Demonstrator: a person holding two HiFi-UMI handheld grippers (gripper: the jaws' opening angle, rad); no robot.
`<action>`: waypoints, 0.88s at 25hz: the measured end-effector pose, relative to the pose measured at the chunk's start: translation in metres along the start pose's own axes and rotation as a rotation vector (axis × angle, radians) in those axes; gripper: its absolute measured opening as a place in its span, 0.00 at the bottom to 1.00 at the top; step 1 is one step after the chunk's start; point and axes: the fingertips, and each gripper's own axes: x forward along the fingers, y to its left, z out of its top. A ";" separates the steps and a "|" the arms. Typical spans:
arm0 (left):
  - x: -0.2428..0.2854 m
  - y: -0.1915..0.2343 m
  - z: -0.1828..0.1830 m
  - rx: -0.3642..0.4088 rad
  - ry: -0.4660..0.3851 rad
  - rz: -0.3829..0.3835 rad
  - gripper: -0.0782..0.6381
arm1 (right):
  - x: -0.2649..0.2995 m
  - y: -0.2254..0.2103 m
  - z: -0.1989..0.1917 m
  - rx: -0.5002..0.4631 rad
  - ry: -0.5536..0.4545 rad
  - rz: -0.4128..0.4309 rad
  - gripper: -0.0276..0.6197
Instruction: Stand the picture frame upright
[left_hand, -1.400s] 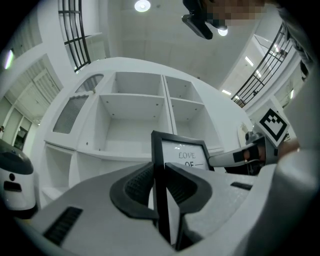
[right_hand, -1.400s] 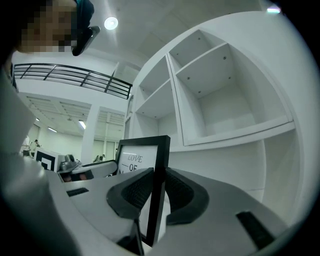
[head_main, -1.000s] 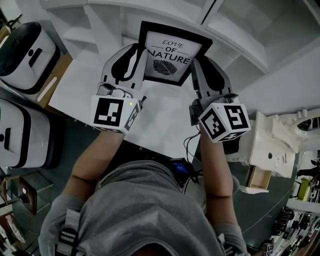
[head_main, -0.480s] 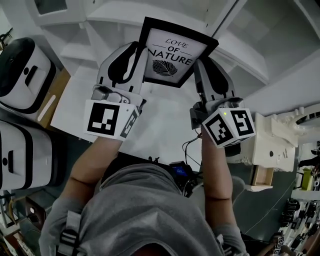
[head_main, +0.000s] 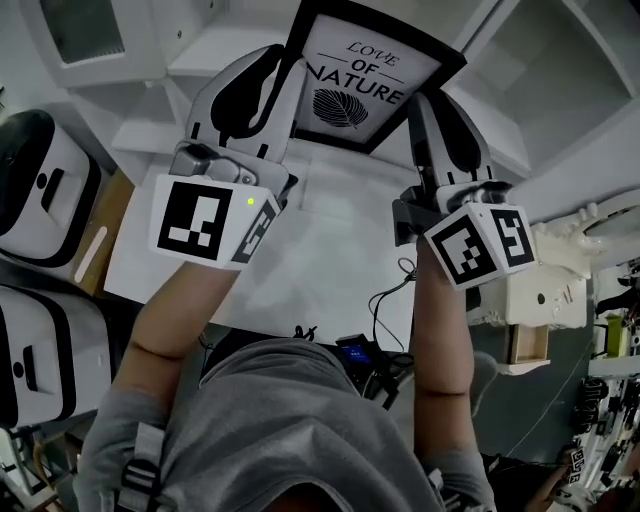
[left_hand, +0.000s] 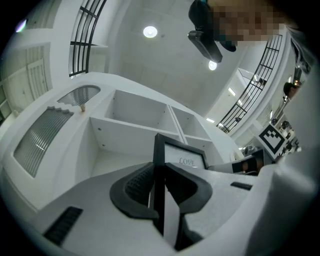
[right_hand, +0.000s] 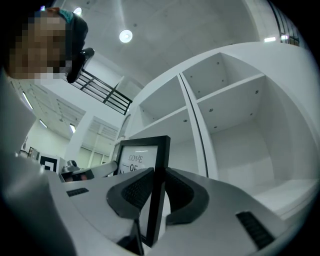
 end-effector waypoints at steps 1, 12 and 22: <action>0.018 0.018 0.005 0.001 -0.009 -0.007 0.21 | 0.023 -0.003 0.009 -0.007 -0.008 -0.009 0.18; 0.059 0.063 0.019 -0.049 -0.062 -0.033 0.21 | 0.078 -0.007 0.041 -0.084 -0.089 -0.068 0.18; 0.083 0.069 0.001 0.049 -0.049 -0.026 0.21 | 0.092 -0.022 0.029 -0.170 -0.117 -0.224 0.18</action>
